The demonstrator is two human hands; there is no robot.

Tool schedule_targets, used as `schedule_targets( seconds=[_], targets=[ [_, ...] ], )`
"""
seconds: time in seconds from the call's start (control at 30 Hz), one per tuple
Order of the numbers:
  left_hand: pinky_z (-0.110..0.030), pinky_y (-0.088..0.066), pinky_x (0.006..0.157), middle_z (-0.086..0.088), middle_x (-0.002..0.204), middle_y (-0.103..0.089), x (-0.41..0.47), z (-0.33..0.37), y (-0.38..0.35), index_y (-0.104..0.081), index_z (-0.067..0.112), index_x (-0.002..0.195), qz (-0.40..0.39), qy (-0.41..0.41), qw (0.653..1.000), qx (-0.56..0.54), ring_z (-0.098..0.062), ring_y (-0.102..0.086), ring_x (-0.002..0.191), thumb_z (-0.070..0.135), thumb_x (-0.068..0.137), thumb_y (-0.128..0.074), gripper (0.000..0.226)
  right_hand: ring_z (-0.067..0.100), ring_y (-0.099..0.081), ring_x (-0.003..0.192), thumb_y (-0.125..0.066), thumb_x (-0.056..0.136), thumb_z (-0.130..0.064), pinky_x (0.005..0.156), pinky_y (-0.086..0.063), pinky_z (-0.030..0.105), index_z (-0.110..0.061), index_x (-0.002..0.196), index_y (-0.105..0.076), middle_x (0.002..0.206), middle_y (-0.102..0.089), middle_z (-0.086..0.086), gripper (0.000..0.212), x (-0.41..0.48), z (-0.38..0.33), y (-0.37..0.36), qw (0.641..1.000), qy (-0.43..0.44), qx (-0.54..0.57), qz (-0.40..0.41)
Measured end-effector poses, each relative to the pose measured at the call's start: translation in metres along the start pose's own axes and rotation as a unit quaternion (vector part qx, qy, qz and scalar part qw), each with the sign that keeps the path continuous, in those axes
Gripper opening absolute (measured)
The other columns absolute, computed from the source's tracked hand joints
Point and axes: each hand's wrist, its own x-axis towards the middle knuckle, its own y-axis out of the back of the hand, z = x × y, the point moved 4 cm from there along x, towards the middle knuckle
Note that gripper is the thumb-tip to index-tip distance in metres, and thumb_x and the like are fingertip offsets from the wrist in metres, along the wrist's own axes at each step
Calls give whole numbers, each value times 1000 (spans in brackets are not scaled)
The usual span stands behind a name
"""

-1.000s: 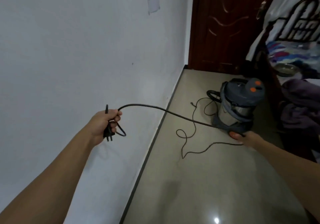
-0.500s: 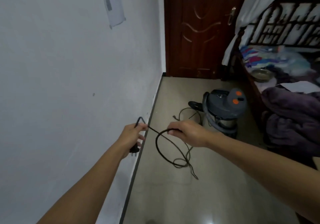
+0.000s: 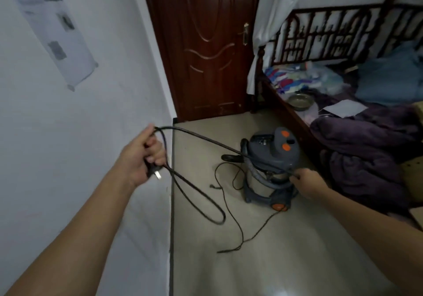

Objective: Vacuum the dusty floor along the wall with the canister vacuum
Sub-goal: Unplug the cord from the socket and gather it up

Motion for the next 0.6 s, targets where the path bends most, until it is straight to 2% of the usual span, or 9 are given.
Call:
schedule_targets(
  seconds=[0.1,0.2,0.23,0.3,0.37,0.4,0.47,0.53,0.6],
  targets=[
    [-17,-25,36,7,35,-19,49,42,25,-33,23,46,73,-43,995,-50,-7,-22,31,43,94,-49,54,29,-62,78,-58,95,-29,66,-43,33,-10,70,-63,79,-65,14,32,35,51,-11,995,-99,16,-28],
    [-15,-26,38,7,37,-21,103,52,42,-30,22,56,136,-49,989,-33,-8,-22,32,42,97,-47,48,31,-67,86,-48,100,-39,68,-45,33,-1,88,-71,86,-71,18,46,82,55,-17,992,-109,56,-40],
    [-15,-27,39,7,37,-22,123,48,42,-32,22,60,145,-41,989,-2,-8,-23,32,41,99,-45,45,29,-67,81,-43,102,-40,64,-45,30,-1,92,-69,84,-71,16,48,99,42,-18,993,-84,56,-54],
    [-15,-29,38,7,38,-26,162,33,36,-42,18,69,153,-27,985,71,-8,-24,31,33,102,-40,36,20,-62,76,-37,104,-38,59,-42,24,-3,108,-60,91,-68,12,42,131,-6,-19,994,24,24,-105],
    [-17,-31,37,4,41,-37,201,16,22,-49,12,80,146,-17,976,163,-8,-27,31,22,103,-39,27,26,-60,86,-34,104,-41,70,-43,32,-11,117,-51,101,-65,13,37,153,-67,-16,979,149,-43,-133],
    [-19,-32,38,1,45,-48,218,9,14,-51,10,84,139,-9,967,211,-8,-30,32,19,102,-39,24,27,-60,87,-33,103,-43,71,-44,36,-14,116,-48,98,-64,11,35,161,-95,-11,968,200,-59,-137],
    [-21,-36,39,-11,67,-68,248,-4,-1,-52,7,86,115,15,956,269,-11,-40,38,14,101,-40,21,22,-54,73,-35,103,-40,64,-41,37,-17,110,-49,84,-60,4,28,175,-150,7,941,313,-53,-120],
    [-22,-42,43,-18,89,-73,272,-15,-17,-51,9,86,85,49,954,282,-15,-56,51,12,101,-39,19,13,-48,63,-38,104,-35,60,-38,33,-19,101,-51,73,-53,-5,21,191,-196,33,916,389,-8,-96],
    [-27,-49,56,-19,95,-73,291,-23,-28,-50,11,86,56,80,954,285,-20,-70,70,15,102,-38,19,4,-46,60,-41,104,-32,57,-34,25,-20,96,-53,67,-48,-12,18,212,-229,57,904,418,53,-74]
  ],
)
